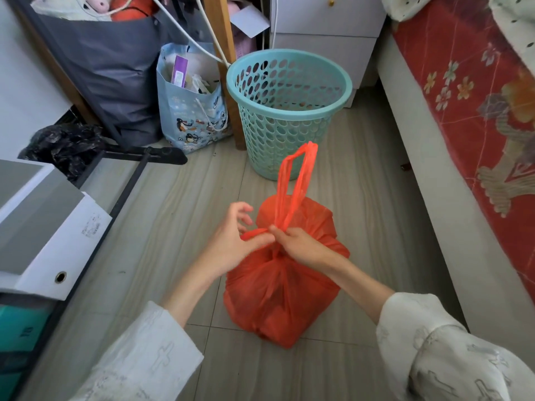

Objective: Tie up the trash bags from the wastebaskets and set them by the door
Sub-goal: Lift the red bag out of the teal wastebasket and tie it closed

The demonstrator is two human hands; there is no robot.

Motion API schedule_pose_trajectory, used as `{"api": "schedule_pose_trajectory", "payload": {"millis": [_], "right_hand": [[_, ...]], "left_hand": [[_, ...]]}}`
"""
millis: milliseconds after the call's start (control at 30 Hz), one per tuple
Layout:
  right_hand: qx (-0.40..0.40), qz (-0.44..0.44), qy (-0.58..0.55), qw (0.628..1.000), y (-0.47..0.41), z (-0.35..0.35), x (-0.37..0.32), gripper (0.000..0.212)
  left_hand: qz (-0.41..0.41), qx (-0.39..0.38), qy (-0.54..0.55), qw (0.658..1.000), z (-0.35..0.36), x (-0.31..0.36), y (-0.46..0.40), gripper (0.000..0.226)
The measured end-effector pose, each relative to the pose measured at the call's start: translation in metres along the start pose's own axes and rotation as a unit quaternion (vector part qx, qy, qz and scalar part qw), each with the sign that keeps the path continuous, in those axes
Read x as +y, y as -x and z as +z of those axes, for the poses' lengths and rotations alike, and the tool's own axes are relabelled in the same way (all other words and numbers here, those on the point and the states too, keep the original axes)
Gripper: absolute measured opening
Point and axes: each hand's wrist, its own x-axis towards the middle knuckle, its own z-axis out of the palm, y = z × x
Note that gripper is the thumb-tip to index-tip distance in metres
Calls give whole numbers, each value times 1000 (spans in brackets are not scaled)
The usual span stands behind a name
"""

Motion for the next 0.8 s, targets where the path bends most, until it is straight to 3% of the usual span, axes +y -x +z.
{"api": "schedule_pose_trajectory", "payload": {"millis": [67,133,200,400,500,600,700,800], "right_hand": [[24,25,-27,999,-2,-3,1,48],[45,22,-1,999,-4,-4,3,54],[52,-1,28,998,-4,-6,5,54],[67,14,4,998,1,-28,19,46],[94,20,-18,995,2,-32,25,49],[97,33,-72,992,-1,-30,26,45],[81,29,-160,983,-1,-29,37,37],[61,16,-212,975,4,-32,39,32]], "left_hand": [[7,-61,-155,986,1,-13,5,63],[12,-100,-247,964,-3,-20,6,46],[40,-117,-219,968,-6,-17,6,31],[116,-106,-66,985,-18,18,7,31],[137,-141,-56,979,-14,33,12,39],[124,-191,-90,970,-10,39,13,38],[86,-297,-157,938,-12,40,19,27],[13,-353,-174,919,-18,40,21,38]]}}
